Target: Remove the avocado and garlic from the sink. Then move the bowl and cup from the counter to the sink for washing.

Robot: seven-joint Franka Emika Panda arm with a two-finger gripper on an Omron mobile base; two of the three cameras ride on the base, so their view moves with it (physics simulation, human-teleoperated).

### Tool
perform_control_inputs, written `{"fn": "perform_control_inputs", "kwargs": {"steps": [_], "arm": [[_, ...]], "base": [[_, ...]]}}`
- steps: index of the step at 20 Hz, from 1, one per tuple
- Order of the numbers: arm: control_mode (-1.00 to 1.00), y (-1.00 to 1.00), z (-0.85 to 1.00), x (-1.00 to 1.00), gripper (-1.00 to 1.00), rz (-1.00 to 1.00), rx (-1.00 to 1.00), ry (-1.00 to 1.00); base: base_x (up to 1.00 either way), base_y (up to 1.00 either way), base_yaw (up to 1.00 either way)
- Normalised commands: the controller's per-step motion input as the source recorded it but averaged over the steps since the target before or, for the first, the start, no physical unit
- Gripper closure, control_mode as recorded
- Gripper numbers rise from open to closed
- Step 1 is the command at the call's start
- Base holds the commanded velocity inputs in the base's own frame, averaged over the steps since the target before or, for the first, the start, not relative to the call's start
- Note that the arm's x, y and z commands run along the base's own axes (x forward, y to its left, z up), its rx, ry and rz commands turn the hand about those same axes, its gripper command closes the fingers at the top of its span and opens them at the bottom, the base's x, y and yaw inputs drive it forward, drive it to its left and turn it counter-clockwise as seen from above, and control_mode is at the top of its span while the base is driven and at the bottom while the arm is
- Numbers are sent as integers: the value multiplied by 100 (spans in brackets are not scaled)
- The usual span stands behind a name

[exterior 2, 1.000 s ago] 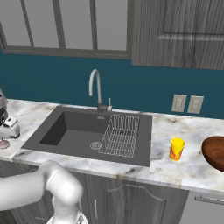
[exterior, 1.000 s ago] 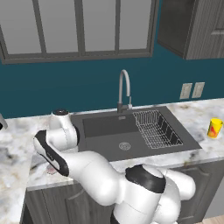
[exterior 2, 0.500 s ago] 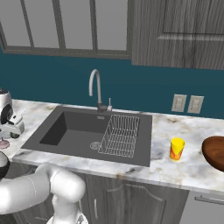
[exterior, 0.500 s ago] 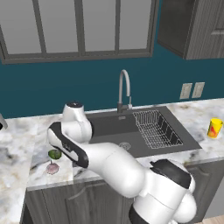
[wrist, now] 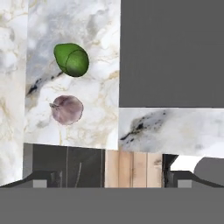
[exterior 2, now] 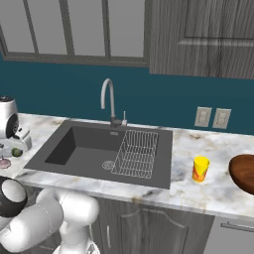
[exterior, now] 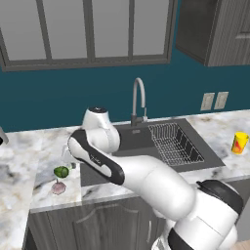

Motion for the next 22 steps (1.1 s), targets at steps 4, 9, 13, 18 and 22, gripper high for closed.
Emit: {"fn": "perform_control_inputs", "kwargs": {"steps": [4, 9, 13, 18, 22], "arm": [[-100, -40, 30, -28, -100, 0, 0, 0], [-100, -41, 28, -26, -100, 0, 0, 0], [-100, -48, 20, -21, -100, 0, 0, 0], [-100, -49, 17, -21, -100, 0, 0, 0], [-100, -51, 13, -12, -100, 0, 0, 0]], "base": [[0, 0, 0], [0, 0, 0], [0, 0, 0], [0, 0, 0], [0, 0, 0]]}}
